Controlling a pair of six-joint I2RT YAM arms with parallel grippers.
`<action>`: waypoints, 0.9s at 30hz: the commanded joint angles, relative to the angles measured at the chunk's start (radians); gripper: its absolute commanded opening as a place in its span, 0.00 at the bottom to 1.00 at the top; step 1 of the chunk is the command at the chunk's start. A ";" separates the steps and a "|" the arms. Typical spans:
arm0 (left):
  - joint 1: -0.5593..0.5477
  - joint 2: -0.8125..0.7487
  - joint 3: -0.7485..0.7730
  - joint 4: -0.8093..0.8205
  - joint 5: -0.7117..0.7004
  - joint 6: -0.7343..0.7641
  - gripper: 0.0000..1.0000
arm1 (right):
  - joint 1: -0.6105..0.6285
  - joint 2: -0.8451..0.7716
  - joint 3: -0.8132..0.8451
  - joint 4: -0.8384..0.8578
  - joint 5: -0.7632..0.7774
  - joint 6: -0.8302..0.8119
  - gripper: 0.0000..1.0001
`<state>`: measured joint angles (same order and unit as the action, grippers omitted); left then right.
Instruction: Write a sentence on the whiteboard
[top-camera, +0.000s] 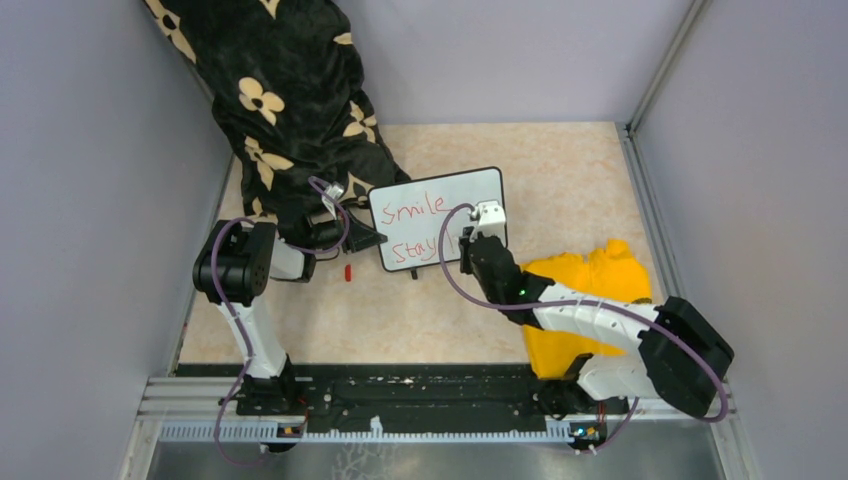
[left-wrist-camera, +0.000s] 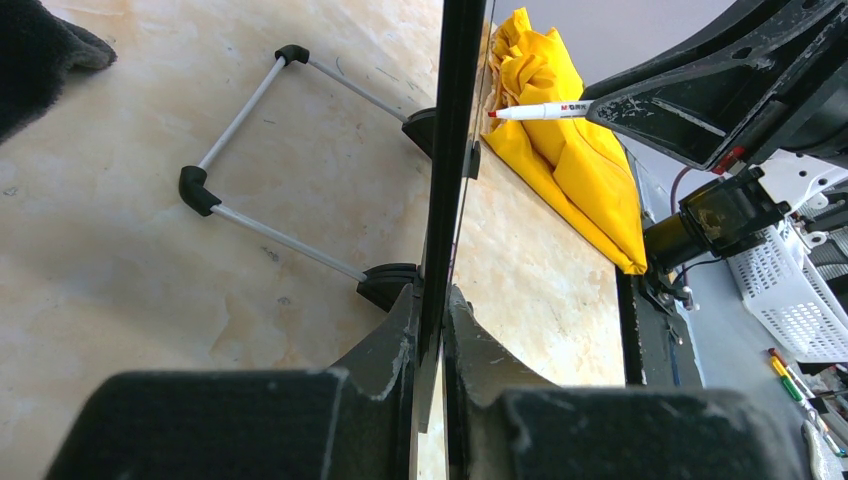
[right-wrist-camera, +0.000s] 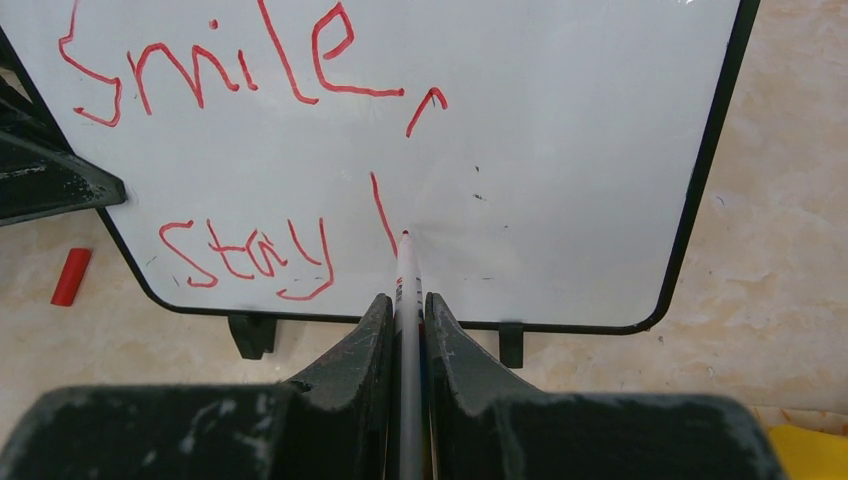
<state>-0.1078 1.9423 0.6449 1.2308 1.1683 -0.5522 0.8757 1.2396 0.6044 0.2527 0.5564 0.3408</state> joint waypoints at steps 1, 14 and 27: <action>-0.021 0.021 -0.003 -0.102 -0.026 0.032 0.00 | -0.011 0.015 0.035 0.040 0.016 -0.008 0.00; -0.021 0.023 -0.002 -0.102 -0.025 0.031 0.00 | -0.014 0.061 0.039 0.053 -0.029 -0.006 0.00; -0.021 0.022 -0.002 -0.103 -0.027 0.031 0.00 | -0.014 0.063 0.015 0.042 -0.029 0.018 0.00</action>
<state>-0.1127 1.9423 0.6472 1.2278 1.1675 -0.5480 0.8715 1.2987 0.6044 0.2684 0.5098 0.3439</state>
